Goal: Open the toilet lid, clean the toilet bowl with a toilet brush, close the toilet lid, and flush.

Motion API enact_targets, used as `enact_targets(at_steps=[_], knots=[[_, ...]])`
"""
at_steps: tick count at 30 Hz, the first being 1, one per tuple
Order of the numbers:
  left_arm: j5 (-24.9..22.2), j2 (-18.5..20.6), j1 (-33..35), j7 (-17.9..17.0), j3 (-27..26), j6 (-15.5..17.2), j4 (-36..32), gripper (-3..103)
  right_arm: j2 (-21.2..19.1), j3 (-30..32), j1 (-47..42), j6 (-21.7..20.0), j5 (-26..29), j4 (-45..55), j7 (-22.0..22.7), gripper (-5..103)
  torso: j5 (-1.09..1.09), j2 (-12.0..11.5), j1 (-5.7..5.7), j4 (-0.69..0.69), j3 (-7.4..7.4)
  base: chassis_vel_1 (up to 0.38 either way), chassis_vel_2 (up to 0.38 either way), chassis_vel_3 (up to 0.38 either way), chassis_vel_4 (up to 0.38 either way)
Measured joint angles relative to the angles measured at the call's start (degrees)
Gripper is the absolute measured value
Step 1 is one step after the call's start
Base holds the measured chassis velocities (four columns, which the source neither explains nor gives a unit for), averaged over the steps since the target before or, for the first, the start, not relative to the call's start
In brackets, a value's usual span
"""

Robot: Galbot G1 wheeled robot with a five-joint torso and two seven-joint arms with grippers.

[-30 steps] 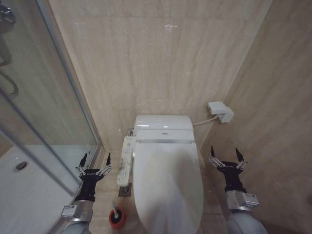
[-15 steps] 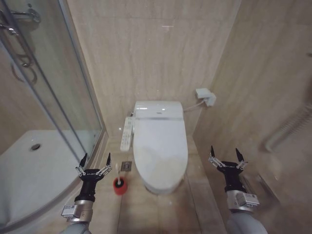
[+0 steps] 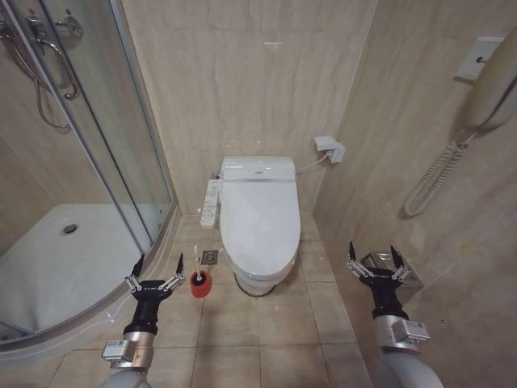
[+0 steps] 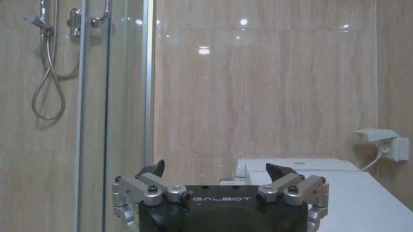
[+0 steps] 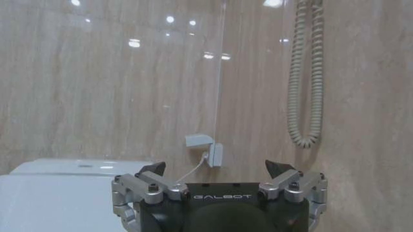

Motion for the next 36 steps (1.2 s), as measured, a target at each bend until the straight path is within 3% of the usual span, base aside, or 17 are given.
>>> enact_targets(at_steps=[22, 36], knots=[[0.0, 0.0, 0.1, 0.0, 0.0, 0.0, 0.0, 100, 0.0, 0.0, -0.1, 0.0, 0.0, 0.0, 0.0, 100, -0.01, 0.1, -0.13, -0.02, -0.05, 0.114, -0.112, -0.115, 0.119], [0.0, 0.0, 0.1, 0.0, 0.0, 0.0, 0.0, 100, 0.0, 0.0, 0.0, 0.0, 0.0, 0.0, 0.0, 100, -0.02, 0.0, -0.07, -0.02, -0.03, -0.011, 0.017, 0.017, -0.017]])
